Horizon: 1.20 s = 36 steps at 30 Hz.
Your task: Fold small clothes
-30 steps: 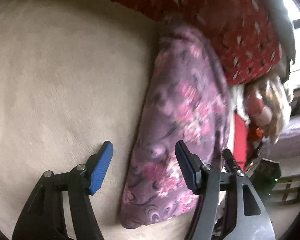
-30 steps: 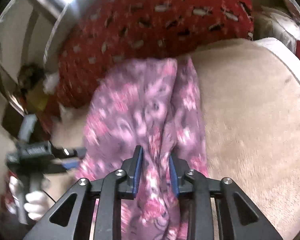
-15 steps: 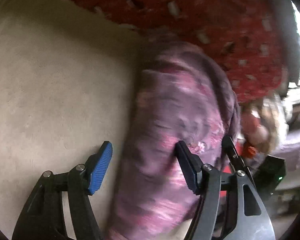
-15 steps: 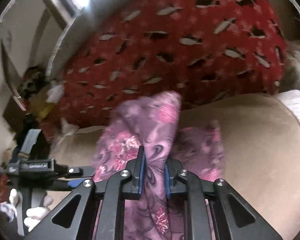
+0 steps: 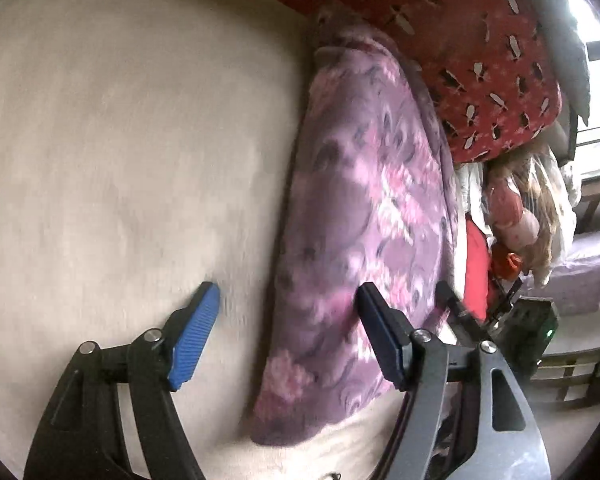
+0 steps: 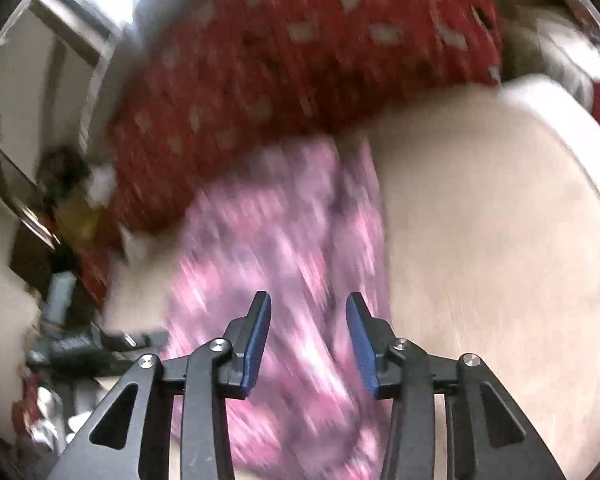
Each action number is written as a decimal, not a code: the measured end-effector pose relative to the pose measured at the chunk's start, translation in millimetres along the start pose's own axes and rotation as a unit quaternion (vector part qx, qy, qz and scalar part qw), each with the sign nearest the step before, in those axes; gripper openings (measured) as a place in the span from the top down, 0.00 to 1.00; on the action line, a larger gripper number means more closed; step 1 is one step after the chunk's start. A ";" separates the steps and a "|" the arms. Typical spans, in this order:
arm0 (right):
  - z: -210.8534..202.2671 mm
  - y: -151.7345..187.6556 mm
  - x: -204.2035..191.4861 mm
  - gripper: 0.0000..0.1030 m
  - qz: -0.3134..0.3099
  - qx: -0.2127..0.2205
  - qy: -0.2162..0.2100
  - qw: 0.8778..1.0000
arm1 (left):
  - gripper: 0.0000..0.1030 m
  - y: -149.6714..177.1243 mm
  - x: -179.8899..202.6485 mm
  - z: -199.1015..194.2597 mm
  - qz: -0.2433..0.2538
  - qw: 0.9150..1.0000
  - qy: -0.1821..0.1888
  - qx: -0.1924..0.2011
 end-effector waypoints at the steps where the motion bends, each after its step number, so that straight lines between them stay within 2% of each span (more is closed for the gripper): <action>1: -1.0 4.4 -2.8 0.88 -0.010 -0.002 0.003 1.000 | 0.31 5.3 1.3 -2.4 0.002 1.000 -0.006 0.003; 4: -25.2 20.0 -5.0 0.94 -0.021 0.049 -0.016 0.998 | 0.31 13.2 5.1 3.0 0.010 1.000 -0.024 0.005; 6: -13.6 30.9 10.1 0.94 -0.015 0.014 0.028 0.999 | 0.31 15.7 7.1 0.1 0.023 0.999 -0.044 0.003; 9: -33.8 30.3 8.9 0.89 0.014 0.037 0.015 0.999 | 0.31 20.7 13.6 -9.5 0.018 0.999 -0.039 0.007; 12: -61.0 32.2 -10.1 0.87 -0.012 0.091 -0.019 0.996 | 0.31 28.0 8.2 -5.7 0.010 0.999 -0.050 0.007; 13: -59.8 35.2 -11.7 0.87 -0.018 0.095 -0.024 0.995 | 0.31 30.3 3.4 2.8 0.007 0.998 -0.058 -0.003; 14: -52.3 39.2 -9.0 0.87 -0.020 0.082 -0.016 0.996 | 0.31 30.9 1.0 4.0 0.009 0.998 -0.061 0.001; 15: -39.0 46.7 -4.5 0.88 -0.024 0.056 0.008 0.998 | 0.31 31.4 2.2 3.2 0.014 0.998 -0.064 0.004; 16: -21.7 57.5 3.2 0.94 -0.033 0.019 0.045 0.998 | 0.31 31.3 4.7 1.6 0.019 0.998 -0.067 0.002; 17: -14.5 60.2 3.7 0.94 -0.039 0.016 0.047 0.998 | 0.31 29.7 8.0 -1.2 0.025 0.998 -0.064 -0.003; 18: -18.1 59.2 2.6 0.93 -0.039 0.032 0.040 0.998 | 0.31 27.2 10.6 -3.9 0.027 0.998 -0.055 -0.004; 20: -21.7 48.1 -1.1 0.87 -0.023 0.035 0.029 0.999 | 0.31 14.1 13.0 -15.1 0.026 0.999 -0.040 0.013; 24: -33.7 8.8 -15.4 0.86 -0.025 0.078 0.014 0.996 | 0.31 -37.8 19.7 -23.1 0.014 0.998 -0.041 0.038; 27: -16.0 -33.2 -34.5 0.85 -0.029 0.090 0.010 0.995 | 0.31 -78.0 35.8 -17.5 0.021 0.997 -0.052 0.048; 31: 12.5 -65.8 -48.9 0.85 -0.044 0.089 0.015 0.995 | 0.31 -109.8 44.2 0.6 0.031 0.995 -0.077 0.060; 33: 29.7 -72.5 -41.8 0.87 -0.047 0.080 0.043 0.995 | 0.31 -115.3 36.9 21.1 0.020 0.993 -0.102 0.051; 34: 43.8 -73.4 -33.3 0.93 -0.049 0.065 0.079 0.994 | 0.25 -116.3 29.5 33.7 0.012 0.993 -0.107 0.039; 35: 60.7 -70.6 -20.3 0.93 -0.047 0.041 0.119 0.991 | 0.20 -116.1 23.9 43.8 0.005 0.995 -0.100 0.030; 36: 65.2 -67.8 -13.8 0.93 -0.040 0.041 0.113 0.992 | 0.19 -116.2 23.5 46.0 0.005 0.994 -0.098 0.038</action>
Point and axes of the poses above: each gripper's, at about its wrist camera, not at the fingertips, and z roughly the way its jaws point, x to its right, y to its underside, the point moved 4 cm from there along z, roughly the way its jaws point, and after that the axes turned 4 degrees about z, right-handed, at the moved point
